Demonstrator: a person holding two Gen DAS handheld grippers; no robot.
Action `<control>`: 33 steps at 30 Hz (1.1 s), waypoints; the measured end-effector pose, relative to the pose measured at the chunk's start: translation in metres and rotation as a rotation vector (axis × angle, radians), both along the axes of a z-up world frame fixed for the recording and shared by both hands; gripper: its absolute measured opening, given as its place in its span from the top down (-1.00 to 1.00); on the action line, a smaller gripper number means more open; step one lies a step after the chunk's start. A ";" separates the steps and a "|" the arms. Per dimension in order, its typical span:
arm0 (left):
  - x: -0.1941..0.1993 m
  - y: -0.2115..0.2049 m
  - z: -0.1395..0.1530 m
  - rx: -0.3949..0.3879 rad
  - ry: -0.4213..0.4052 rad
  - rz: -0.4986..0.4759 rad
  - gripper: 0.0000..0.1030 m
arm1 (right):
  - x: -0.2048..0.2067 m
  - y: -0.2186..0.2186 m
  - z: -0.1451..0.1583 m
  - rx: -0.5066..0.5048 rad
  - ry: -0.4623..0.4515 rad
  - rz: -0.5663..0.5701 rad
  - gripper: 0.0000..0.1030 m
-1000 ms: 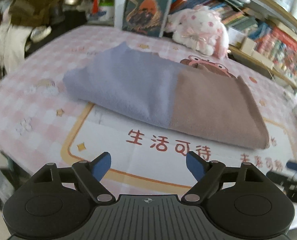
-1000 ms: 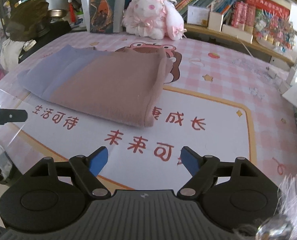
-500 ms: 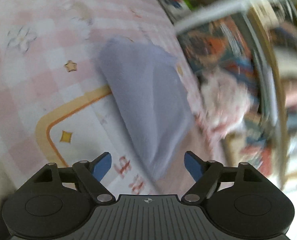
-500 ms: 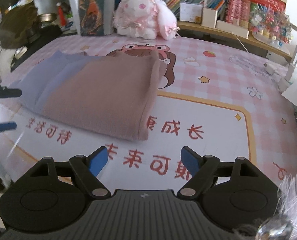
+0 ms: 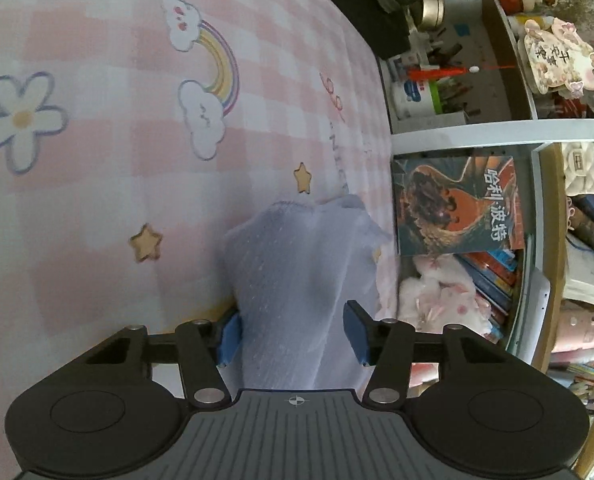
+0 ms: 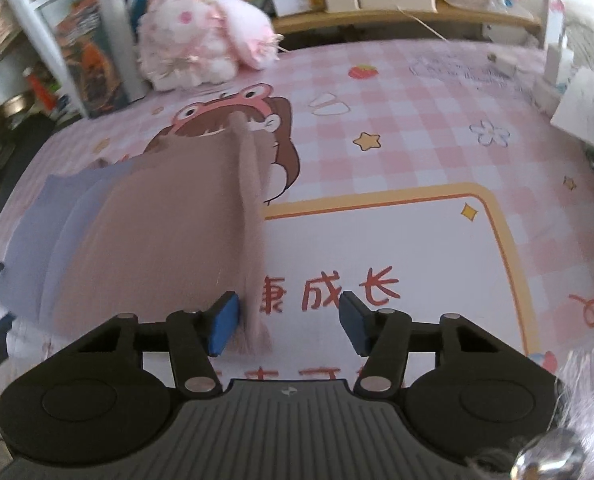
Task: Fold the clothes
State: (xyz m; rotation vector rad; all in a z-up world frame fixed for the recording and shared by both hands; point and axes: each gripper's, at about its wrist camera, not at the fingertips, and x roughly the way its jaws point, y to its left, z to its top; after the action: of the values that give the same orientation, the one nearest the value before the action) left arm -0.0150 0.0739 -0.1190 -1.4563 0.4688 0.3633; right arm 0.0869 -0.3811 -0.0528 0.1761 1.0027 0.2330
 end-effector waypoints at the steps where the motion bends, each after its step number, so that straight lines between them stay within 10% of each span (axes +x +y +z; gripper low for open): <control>1: 0.003 0.002 0.000 -0.002 -0.002 -0.005 -0.03 | 0.004 0.002 -0.001 0.001 0.007 -0.008 0.01; 8: 0.016 0.008 -0.001 0.028 0.005 -0.057 0.07 | 0.019 0.017 -0.009 0.019 0.041 -0.033 0.14; 13: 0.026 0.014 -0.002 0.085 0.035 -0.107 0.76 | 0.021 0.022 -0.011 0.067 0.057 -0.043 0.49; 19: 0.045 -0.022 0.072 0.628 -0.048 -0.385 0.72 | 0.021 0.036 -0.009 0.045 0.042 -0.035 0.59; 21: 0.052 -0.023 0.072 0.661 -0.020 -0.420 0.68 | 0.022 0.040 -0.009 0.034 0.037 -0.034 0.59; 27: 0.057 0.008 0.036 0.430 0.038 -0.373 0.42 | 0.024 0.044 -0.009 0.020 0.035 -0.038 0.59; 33: 0.065 0.008 0.021 0.395 0.024 -0.353 0.37 | 0.025 0.048 -0.008 0.005 0.039 -0.042 0.59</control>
State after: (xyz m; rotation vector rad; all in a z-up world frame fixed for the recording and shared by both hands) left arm 0.0503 0.0819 -0.0976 -0.9652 0.6227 0.1767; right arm 0.1123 -0.3327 -0.0612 0.2070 1.0364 0.1945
